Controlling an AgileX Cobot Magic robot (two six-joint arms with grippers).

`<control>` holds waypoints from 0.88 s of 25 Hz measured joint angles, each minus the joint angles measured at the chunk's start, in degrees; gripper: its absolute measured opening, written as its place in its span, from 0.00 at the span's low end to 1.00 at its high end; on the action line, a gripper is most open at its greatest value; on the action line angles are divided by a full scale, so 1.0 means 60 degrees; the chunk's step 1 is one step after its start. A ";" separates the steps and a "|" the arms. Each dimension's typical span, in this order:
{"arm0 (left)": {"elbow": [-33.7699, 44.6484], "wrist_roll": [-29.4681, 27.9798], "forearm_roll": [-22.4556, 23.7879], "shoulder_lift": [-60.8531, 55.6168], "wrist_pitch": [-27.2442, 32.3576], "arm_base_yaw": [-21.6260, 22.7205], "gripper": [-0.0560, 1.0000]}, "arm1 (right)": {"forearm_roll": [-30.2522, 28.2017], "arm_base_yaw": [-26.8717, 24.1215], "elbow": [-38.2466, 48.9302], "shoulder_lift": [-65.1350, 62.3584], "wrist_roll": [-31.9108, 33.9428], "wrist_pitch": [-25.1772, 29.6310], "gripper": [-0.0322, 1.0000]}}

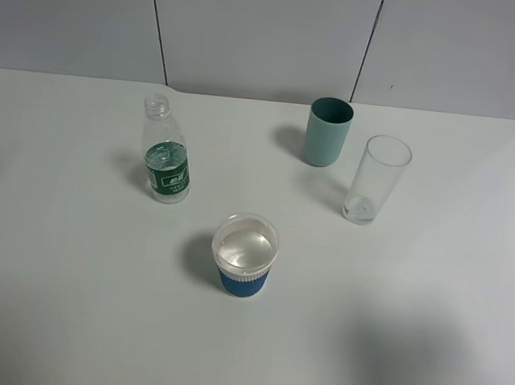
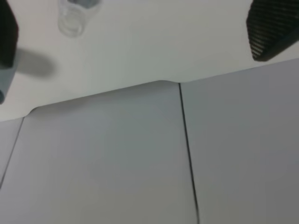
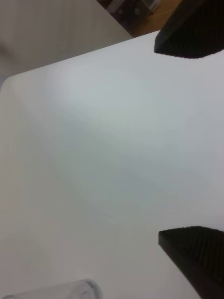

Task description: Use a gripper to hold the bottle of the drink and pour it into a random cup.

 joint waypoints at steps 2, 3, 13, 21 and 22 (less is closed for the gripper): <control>0.0000 0.0000 0.0000 -0.0499 0.0762 0.0000 0.99 | 0.0000 0.0000 0.0000 0.0000 0.0000 0.0000 0.75; 0.0000 0.0000 0.0000 -0.0745 0.1095 0.0000 0.99 | 0.0000 0.0000 0.0000 0.0000 0.0000 0.0000 0.75; -0.0008 -0.0274 0.0000 -0.2524 0.5333 0.0000 0.99 | 0.0000 0.0000 0.0000 0.0000 0.0000 0.0000 0.75; -0.0008 -0.0428 0.0000 -0.3456 0.7747 0.0000 0.99 | 0.0000 0.0000 0.0000 0.0000 0.0000 0.0000 0.75; -0.0008 -0.0427 0.0000 -0.3577 0.7924 0.0000 0.99 | 0.0000 0.0000 0.0000 0.0000 0.0000 0.0000 0.75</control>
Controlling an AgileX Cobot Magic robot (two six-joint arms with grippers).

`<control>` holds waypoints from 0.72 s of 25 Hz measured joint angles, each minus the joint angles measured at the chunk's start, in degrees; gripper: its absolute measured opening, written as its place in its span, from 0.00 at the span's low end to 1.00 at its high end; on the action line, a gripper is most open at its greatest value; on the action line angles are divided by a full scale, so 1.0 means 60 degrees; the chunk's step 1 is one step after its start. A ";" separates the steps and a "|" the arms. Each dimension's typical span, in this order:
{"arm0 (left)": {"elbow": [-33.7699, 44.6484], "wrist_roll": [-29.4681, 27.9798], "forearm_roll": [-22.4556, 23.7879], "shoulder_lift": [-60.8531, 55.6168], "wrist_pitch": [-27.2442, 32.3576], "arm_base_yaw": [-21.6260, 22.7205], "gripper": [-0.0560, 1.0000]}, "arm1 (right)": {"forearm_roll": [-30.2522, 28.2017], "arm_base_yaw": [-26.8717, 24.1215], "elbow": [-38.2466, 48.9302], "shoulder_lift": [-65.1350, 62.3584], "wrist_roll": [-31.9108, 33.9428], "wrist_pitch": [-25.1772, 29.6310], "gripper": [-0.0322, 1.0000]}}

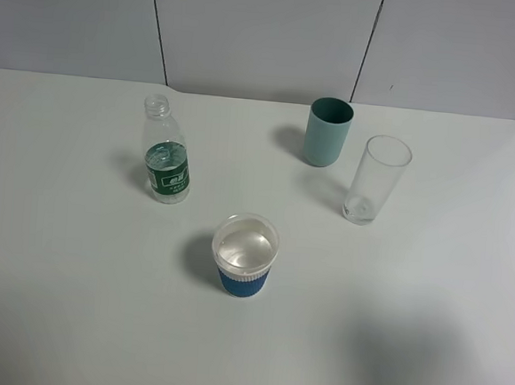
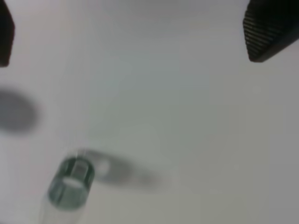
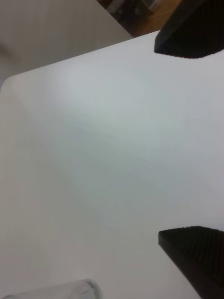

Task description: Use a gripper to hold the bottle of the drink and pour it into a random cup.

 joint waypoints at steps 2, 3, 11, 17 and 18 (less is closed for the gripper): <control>0.0000 0.0000 0.0007 -0.0229 0.0193 0.0011 0.99 | 0.0000 0.0000 0.0000 0.0000 0.0000 0.0000 0.75; 0.0000 0.0000 0.0007 -0.0333 0.0278 0.0085 0.99 | 0.0000 0.0000 0.0000 0.0000 0.0000 0.0000 0.75; 0.0000 0.0445 0.0240 -0.0958 0.0376 0.2016 0.99 | 0.0000 0.0000 0.0000 0.0000 0.0000 0.0000 0.75; 0.0000 0.0824 0.0240 -0.1902 0.0022 0.2972 0.99 | 0.0000 0.0000 0.0000 0.0000 0.0000 0.0000 0.75; 0.0044 0.0832 0.0240 -0.2105 -0.0130 0.3119 0.99 | 0.0000 0.0000 0.0000 0.0000 0.0000 0.0000 0.75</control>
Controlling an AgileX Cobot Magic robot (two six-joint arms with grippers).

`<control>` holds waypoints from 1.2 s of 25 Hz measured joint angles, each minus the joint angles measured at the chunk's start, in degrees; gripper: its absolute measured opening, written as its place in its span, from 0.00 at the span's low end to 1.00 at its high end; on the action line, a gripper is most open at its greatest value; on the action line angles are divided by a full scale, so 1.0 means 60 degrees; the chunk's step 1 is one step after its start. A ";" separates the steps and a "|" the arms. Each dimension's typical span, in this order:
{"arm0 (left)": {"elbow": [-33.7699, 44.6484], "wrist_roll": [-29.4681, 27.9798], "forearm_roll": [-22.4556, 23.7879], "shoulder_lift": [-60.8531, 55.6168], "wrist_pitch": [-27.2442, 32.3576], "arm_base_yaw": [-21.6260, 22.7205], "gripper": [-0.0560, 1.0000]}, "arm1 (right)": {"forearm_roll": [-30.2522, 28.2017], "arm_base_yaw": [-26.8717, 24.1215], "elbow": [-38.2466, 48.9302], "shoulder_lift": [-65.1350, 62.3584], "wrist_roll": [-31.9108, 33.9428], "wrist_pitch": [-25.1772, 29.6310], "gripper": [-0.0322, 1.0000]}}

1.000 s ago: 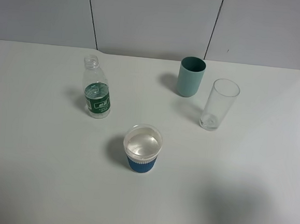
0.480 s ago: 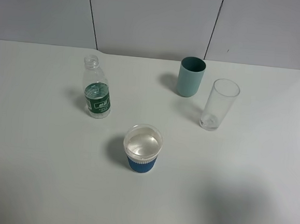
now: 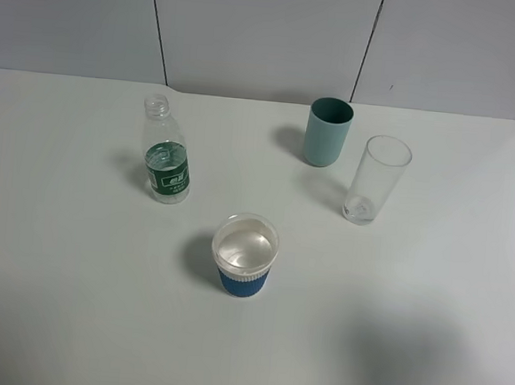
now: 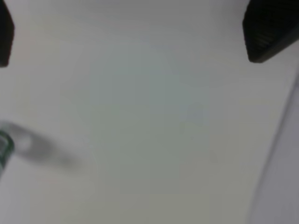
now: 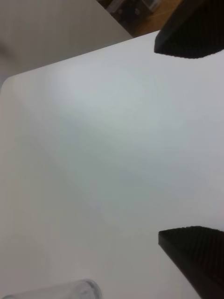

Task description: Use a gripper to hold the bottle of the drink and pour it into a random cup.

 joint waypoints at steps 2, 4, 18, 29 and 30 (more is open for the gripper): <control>0.0168 0.0011 0.0000 -0.0368 -0.0280 0.0243 0.99 | 0.0000 0.0000 0.0000 0.0000 0.0000 0.0000 0.75; 0.0405 0.0030 0.0005 -0.0569 -0.0455 0.0427 0.99 | 0.0000 0.0000 0.0000 0.0000 0.0000 0.0000 0.75; 0.1967 0.0067 -0.0790 -0.0587 -0.0841 0.0500 0.99 | 0.0000 0.0000 0.0000 0.0000 0.0000 0.0000 0.75; 0.1967 0.0067 -0.0819 -0.0587 -0.0885 0.0509 1.00 | 0.0000 0.0000 0.0000 0.0000 0.0000 0.0000 0.75; 0.1967 0.0067 -0.0819 -0.0587 -0.0885 0.0509 1.00 | 0.0000 0.0000 0.0000 0.0000 0.0000 0.0000 0.75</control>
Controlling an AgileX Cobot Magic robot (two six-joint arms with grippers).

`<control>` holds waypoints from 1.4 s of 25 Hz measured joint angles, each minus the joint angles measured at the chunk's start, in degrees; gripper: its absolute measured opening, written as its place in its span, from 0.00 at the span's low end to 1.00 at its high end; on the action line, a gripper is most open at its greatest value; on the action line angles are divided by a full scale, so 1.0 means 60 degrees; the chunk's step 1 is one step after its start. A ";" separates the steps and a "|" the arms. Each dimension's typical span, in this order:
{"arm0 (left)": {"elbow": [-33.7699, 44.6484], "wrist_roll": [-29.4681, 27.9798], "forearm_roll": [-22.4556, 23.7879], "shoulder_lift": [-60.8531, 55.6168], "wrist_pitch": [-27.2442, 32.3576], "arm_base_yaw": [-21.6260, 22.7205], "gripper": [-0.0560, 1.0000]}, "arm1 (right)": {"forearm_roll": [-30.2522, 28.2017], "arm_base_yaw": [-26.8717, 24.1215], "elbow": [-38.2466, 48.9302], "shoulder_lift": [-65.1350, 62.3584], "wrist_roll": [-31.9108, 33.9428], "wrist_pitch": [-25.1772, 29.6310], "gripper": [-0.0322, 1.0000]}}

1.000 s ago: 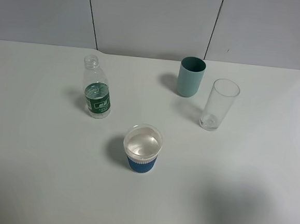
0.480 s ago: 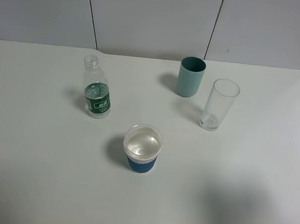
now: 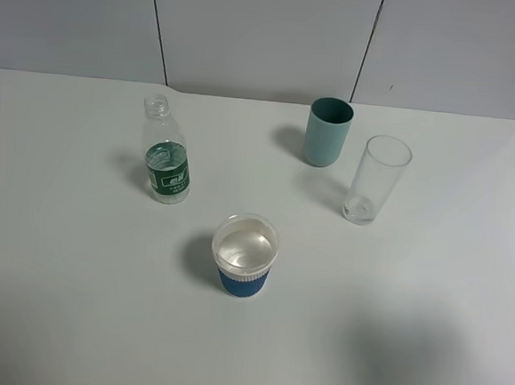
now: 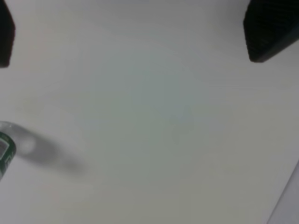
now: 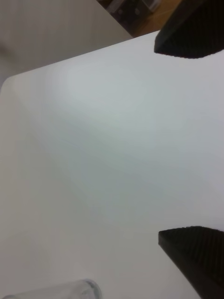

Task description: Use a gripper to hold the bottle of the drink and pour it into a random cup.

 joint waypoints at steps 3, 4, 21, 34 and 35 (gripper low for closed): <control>0.0000 0.0000 0.0000 0.0000 0.0000 0.0000 1.00 | 0.0000 0.0000 0.0000 0.0000 0.0000 0.0000 0.75; 0.0000 0.0000 0.0000 0.0000 0.0000 -0.0011 1.00 | 0.0000 0.0000 0.0000 0.0000 0.0000 0.0000 0.75; 0.0000 0.0000 -0.0003 0.0000 -0.0062 -0.0472 1.00 | 0.0000 0.0000 0.0000 0.0000 0.0000 0.0000 0.75; 0.0000 0.0000 -0.0003 0.0000 -0.0062 -0.0472 1.00 | 0.0000 0.0000 0.0000 0.0000 0.0000 0.0000 0.75; 0.0000 0.0000 -0.0003 0.0000 -0.0062 -0.0472 1.00 | 0.0000 0.0000 0.0000 0.0000 0.0000 0.0000 0.75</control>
